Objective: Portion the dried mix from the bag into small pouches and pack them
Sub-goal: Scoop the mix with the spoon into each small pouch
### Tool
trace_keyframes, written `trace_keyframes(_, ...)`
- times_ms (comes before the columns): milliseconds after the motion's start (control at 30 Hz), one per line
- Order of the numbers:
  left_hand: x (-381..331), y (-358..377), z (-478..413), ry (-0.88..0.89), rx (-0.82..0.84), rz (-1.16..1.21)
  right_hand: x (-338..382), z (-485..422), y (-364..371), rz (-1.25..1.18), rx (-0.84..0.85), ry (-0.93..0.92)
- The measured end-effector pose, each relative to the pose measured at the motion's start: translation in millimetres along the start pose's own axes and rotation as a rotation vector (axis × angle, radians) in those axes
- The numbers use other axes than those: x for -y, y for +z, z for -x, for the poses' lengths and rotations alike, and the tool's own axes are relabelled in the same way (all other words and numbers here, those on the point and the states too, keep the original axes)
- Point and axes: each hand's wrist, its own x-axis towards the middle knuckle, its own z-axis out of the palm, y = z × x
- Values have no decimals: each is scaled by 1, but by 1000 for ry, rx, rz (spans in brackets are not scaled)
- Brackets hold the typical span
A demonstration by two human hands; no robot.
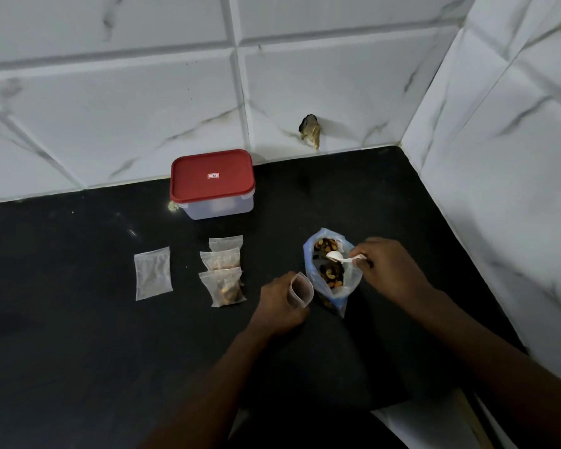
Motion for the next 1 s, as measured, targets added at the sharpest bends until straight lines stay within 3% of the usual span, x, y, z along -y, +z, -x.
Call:
trace_keyframes(133, -4, -2, 0, 18, 26, -98, 8, -12, 3, 245, 192, -29)
trace_keyframes(200, -5, -2, 0, 21, 28, -121, 14, -15, 4, 251, 287, 22)
trace_keyframes(433, -4, -2, 0, 9, 28, -144, 8, -10, -4, -175, 244, 345)
trace_keyframes(700, 2, 7, 1, 40, -28, -76, 10, 6, 13, -338, 221, 511)
trace_keyframes(1000, 8, 3, -2, 42, 35, -44, 22, 23, 34, -1123, 25, 979)
